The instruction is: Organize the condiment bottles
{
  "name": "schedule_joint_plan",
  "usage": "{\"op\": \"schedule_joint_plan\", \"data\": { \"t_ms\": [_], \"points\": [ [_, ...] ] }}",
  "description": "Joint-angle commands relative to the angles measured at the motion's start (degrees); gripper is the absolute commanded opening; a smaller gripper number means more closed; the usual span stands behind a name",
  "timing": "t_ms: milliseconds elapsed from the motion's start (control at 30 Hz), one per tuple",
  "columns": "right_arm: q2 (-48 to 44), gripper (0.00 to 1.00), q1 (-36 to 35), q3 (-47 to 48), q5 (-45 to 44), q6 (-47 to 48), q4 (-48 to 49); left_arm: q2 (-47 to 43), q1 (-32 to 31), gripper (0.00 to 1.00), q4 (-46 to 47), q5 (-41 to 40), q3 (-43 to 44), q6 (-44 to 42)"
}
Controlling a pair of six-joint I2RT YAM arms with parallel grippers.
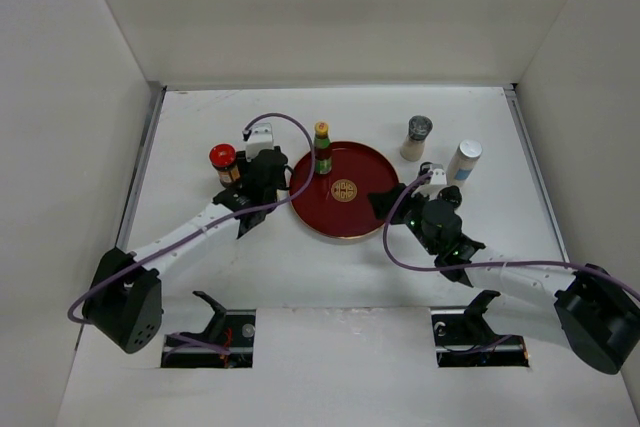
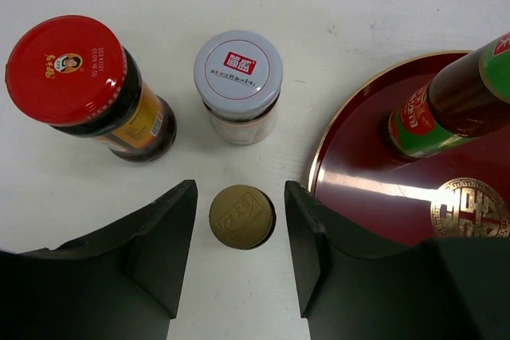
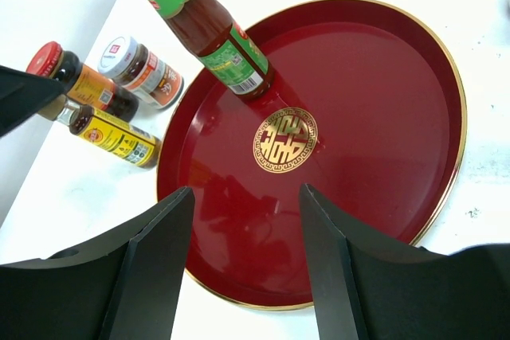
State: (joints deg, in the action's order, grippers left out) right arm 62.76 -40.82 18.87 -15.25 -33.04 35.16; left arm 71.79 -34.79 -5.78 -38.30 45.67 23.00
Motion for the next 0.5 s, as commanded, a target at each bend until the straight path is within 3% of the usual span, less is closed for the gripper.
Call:
{"op": "schedule_joint_plan", "data": {
  "t_ms": [0, 67, 167, 233, 467],
  "points": [
    [-0.36, 0.62, 0.43, 0.29, -0.75, -0.01, 2.99, 0.28, 0.99, 0.44, 4.02, 0.33, -0.49, 0.55],
    [-0.36, 0.62, 0.43, 0.29, -0.66, -0.01, 2.99, 0.72, 1.43, 0.4, 4.46, 0.42, -0.49, 0.46],
    [-0.53, 0.62, 0.43, 0.2, -0.66, -0.01, 2.99, 0.46, 1.61, 0.22, 4.2, 0.6, -0.14, 0.11],
    [-0.97, 0.62, 0.52, 0.11, -0.75, -0.01, 2.99, -1.73, 1.08, 0.17, 3.5, -0.01, 0.12, -0.5],
    [-1.5, 0.62, 0.61, -0.06, -0.75, -0.01, 3.08, -8.51, -4.27, 0.15, 2.0, -1.69, 5.48, -1.56]
  ]
}}
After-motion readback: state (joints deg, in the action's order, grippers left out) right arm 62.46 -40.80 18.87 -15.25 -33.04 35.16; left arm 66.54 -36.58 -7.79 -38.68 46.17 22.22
